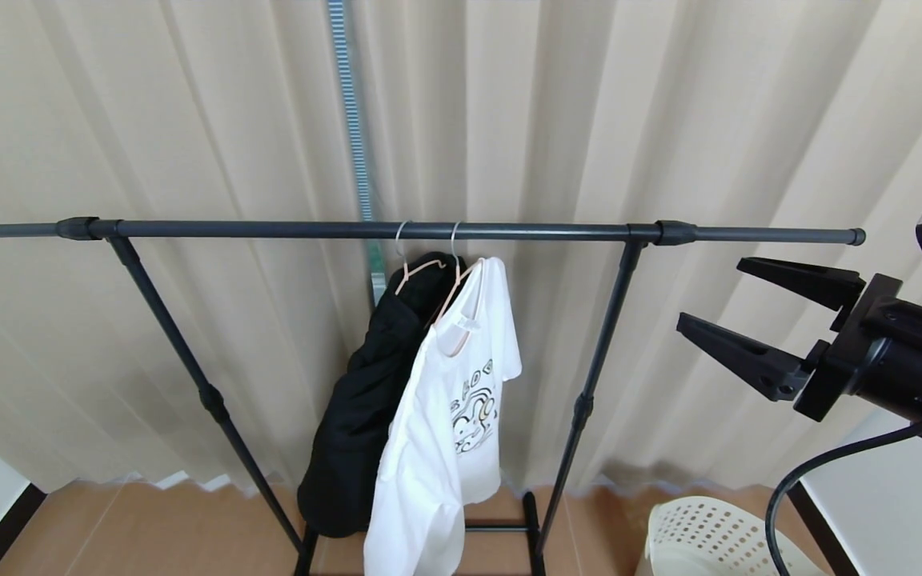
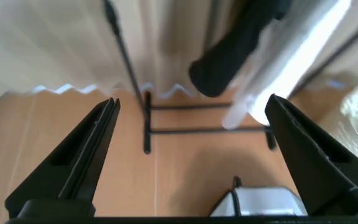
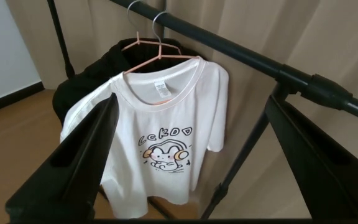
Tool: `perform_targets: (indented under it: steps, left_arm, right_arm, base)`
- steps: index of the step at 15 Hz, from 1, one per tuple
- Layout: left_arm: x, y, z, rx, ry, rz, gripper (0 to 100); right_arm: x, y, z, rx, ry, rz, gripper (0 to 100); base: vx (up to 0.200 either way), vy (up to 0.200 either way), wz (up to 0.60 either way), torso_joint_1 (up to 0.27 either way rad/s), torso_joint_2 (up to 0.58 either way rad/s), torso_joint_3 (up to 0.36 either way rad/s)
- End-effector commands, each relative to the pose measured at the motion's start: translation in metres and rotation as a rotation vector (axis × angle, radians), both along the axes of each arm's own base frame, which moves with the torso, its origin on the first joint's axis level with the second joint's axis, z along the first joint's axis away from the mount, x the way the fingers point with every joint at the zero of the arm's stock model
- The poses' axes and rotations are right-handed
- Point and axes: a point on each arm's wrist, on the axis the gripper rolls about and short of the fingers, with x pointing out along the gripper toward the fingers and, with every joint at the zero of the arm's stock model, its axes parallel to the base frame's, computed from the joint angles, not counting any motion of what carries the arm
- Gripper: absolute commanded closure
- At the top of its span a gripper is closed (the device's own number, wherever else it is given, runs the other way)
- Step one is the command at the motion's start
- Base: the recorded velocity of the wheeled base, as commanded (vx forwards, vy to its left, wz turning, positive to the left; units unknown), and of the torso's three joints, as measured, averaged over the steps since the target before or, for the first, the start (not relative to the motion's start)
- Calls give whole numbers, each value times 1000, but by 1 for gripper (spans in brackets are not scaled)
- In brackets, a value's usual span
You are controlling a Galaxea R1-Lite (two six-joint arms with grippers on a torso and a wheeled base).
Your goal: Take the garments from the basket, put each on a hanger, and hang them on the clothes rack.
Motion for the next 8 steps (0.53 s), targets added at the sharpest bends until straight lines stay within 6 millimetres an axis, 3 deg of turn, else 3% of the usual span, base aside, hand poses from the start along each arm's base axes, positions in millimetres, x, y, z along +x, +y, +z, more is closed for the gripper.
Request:
perform_targets:
  steps: [1,6,8]
  left_arm:
    - [-27,-1,-13,-26,-218,-2,0]
    - [-30,-4,-14,-5,-247,-94,0]
    - [-30,-4,-14,-13,-252,-113,0]
  right_arm:
    - [1,0,-3,-4,12,1,0]
    - [-5,-1,-9,-7,26,1,0]
    - [-25,-10,-1,11,-25,-10,0]
  base:
    - [0,0,0,0,0,0]
    - [0,0,0,0,0,0]
    - [0,0,0,0,0,0]
